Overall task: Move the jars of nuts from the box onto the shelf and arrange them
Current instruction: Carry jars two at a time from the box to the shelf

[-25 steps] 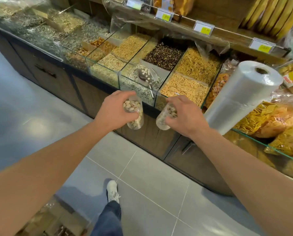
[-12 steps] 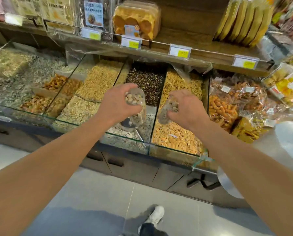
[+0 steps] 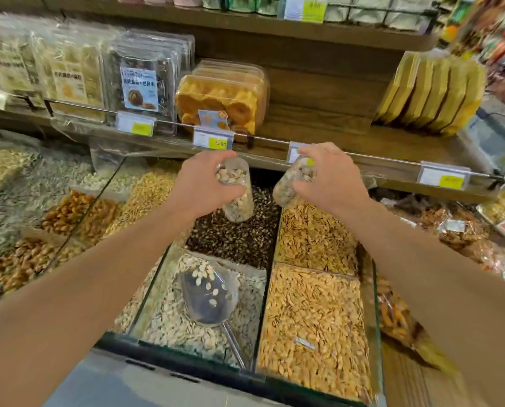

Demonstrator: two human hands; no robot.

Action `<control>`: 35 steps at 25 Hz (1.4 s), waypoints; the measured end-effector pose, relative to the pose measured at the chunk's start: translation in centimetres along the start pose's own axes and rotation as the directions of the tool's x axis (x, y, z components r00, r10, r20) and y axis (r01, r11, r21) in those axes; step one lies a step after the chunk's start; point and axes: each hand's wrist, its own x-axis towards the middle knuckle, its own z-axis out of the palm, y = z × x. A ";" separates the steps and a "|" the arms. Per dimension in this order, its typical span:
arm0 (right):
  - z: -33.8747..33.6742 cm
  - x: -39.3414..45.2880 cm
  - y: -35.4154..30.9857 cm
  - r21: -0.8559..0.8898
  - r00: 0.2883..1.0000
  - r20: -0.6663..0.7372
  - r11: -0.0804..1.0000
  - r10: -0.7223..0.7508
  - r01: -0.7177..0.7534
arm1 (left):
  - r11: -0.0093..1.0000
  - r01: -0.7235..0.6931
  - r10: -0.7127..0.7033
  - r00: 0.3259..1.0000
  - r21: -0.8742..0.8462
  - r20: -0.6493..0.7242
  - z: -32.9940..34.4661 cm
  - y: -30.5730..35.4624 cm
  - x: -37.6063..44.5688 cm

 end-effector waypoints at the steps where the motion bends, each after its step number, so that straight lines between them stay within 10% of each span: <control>1: -0.2 1.7 0.3 0.009 1.000 -0.022 1.000 0.001 -0.001 | 1.000 -0.005 0.005 1.000 -0.012 0.008 0.0 -0.2 1.8; 10: -1.4 16.4 1.5 -0.056 0.976 -0.213 0.997 0.038 -0.051 | 0.991 -0.097 0.105 0.990 -0.087 0.090 0.2 -3.1 14.5; 23: 8.9 32.5 4.9 -0.119 0.997 0.043 0.991 0.066 -0.060 | 0.975 -0.168 0.180 0.981 -0.146 0.071 2.4 -6.5 20.6; 35: 5.8 26.9 8.6 -0.148 0.998 0.037 0.988 0.048 -0.042 | 0.990 -0.123 0.127 0.991 -0.070 0.053 2.7 -2.9 19.1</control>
